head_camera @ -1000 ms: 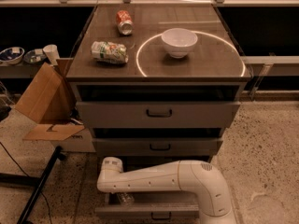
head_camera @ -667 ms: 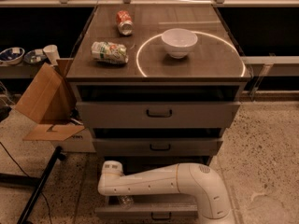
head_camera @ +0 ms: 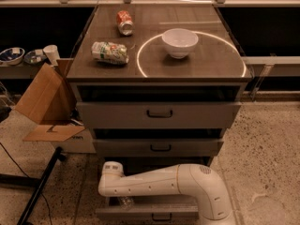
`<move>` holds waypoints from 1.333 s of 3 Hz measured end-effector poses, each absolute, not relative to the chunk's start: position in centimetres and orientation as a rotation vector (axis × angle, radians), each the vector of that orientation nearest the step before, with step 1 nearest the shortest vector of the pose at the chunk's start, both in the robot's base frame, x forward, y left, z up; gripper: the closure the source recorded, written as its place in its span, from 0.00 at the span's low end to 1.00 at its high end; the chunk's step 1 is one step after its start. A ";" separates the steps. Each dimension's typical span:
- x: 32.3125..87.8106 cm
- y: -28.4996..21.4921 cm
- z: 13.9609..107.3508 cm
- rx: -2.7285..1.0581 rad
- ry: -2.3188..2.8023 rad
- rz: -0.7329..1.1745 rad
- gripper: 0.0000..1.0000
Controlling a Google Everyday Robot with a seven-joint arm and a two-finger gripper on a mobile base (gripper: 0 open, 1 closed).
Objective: Place water bottle into bottom drawer
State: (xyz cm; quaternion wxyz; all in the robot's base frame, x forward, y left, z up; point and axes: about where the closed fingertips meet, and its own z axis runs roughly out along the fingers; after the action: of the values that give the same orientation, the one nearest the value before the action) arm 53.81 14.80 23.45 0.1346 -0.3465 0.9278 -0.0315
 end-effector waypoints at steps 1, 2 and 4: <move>53.8 14.8 23.5 -1.004 2.689 -0.091 0.59; 53.8 14.8 23.5 -1.004 2.689 -0.091 0.36; 53.8 14.8 23.5 -1.002 2.689 -0.090 0.00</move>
Offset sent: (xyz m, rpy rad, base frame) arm 0.0000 0.0000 0.0000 0.0000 0.0000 0.0000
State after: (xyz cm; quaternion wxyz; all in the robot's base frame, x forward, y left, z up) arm 53.85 14.80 23.49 0.1348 -0.3458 0.9280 -0.0310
